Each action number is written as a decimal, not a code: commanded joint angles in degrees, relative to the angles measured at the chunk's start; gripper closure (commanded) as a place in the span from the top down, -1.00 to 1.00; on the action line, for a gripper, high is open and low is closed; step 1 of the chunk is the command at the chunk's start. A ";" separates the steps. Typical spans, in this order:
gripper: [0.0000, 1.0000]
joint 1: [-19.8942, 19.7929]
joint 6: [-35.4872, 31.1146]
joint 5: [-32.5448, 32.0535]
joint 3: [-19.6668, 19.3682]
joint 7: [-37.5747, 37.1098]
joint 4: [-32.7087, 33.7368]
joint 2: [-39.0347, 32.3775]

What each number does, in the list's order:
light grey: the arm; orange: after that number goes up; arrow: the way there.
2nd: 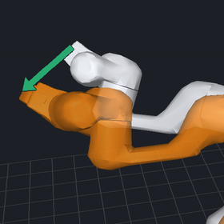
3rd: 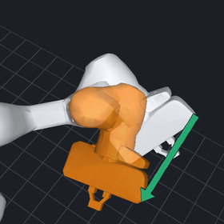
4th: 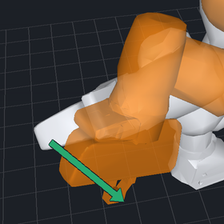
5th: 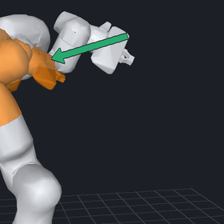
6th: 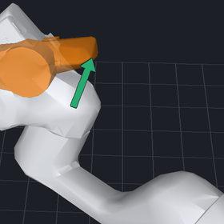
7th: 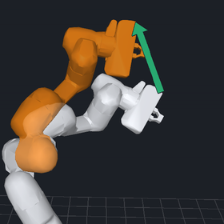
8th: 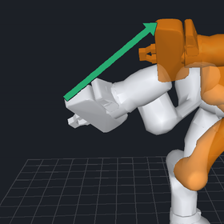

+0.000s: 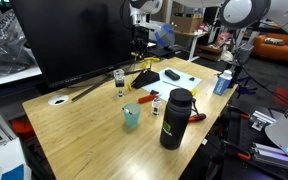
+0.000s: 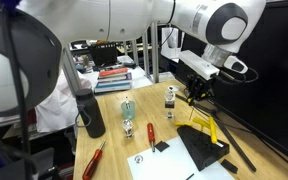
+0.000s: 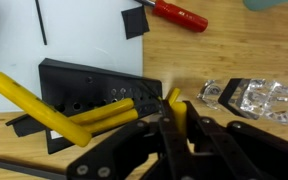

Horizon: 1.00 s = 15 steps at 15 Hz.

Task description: Take one tool out of the tool holder and put it on the counter

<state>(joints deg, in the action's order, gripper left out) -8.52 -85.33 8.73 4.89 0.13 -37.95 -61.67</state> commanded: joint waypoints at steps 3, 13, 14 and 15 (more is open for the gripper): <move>-0.92 -0.77 3.47 0.23 2.09 7.86 -5.00 3.71; -0.92 -3.77 11.48 0.05 1.07 13.77 -24.45 12.57; -0.92 -4.23 12.53 -0.11 0.77 13.64 -27.38 13.49; -0.92 -4.78 13.80 -0.34 0.39 13.58 -30.27 14.49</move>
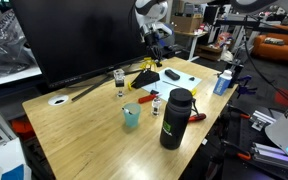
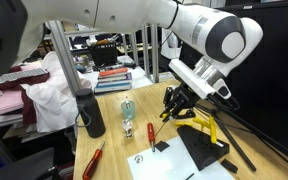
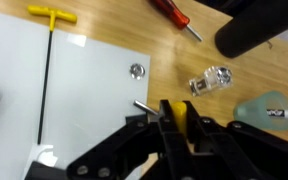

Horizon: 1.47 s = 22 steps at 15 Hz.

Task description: Take one tool out of the tool holder and put it on the counter

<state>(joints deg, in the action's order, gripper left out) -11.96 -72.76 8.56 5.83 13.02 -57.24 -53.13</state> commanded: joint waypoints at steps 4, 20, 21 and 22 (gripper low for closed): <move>-0.92 -2.01 7.09 -0.96 -4.15 3.54 -19.52 9.56; -0.92 7.08 6.88 -10.80 -6.37 -2.19 -28.42 8.98; -0.92 7.01 8.65 -9.92 -6.24 -2.27 -27.10 7.77; -0.92 7.13 9.97 -9.64 -6.35 -2.67 -25.81 6.60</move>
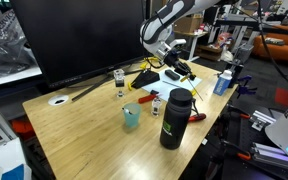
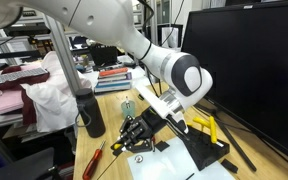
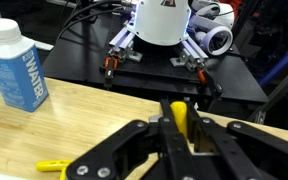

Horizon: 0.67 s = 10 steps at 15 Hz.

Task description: Take one tool out of the tool holder and put it on the counter

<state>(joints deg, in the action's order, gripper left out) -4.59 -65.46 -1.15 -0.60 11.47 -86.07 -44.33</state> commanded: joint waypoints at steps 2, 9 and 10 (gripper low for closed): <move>-0.92 -0.08 4.69 0.18 -0.39 -2.71 5.53 -4.43; -0.92 0.31 10.10 0.32 -1.04 -8.37 14.85 -11.90; -0.92 0.29 10.93 0.37 -1.06 -8.84 16.09 -12.85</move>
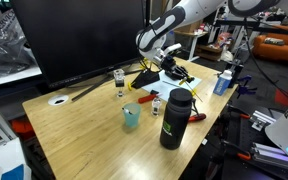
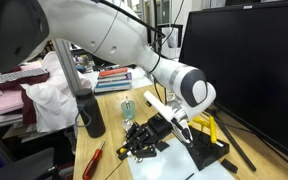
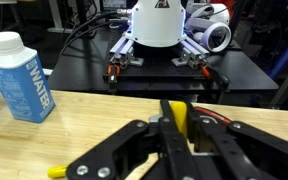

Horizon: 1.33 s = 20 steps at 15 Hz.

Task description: Take one tool out of the tool holder and put it on the counter

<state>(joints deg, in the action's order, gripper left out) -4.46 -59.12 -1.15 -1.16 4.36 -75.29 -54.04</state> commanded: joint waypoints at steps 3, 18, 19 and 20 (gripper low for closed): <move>-0.92 0.08 7.27 0.70 -0.61 -3.18 8.69 -5.50; 0.04 -0.82 18.40 6.24 -2.15 -11.02 21.32 -13.71; 0.16 -0.88 18.72 6.52 -2.17 -11.18 21.90 -13.98; 0.32 -0.91 18.95 6.74 -2.18 -11.29 22.44 -14.26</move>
<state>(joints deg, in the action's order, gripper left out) -4.90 -42.83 3.79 -2.99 -5.53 -56.57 -66.43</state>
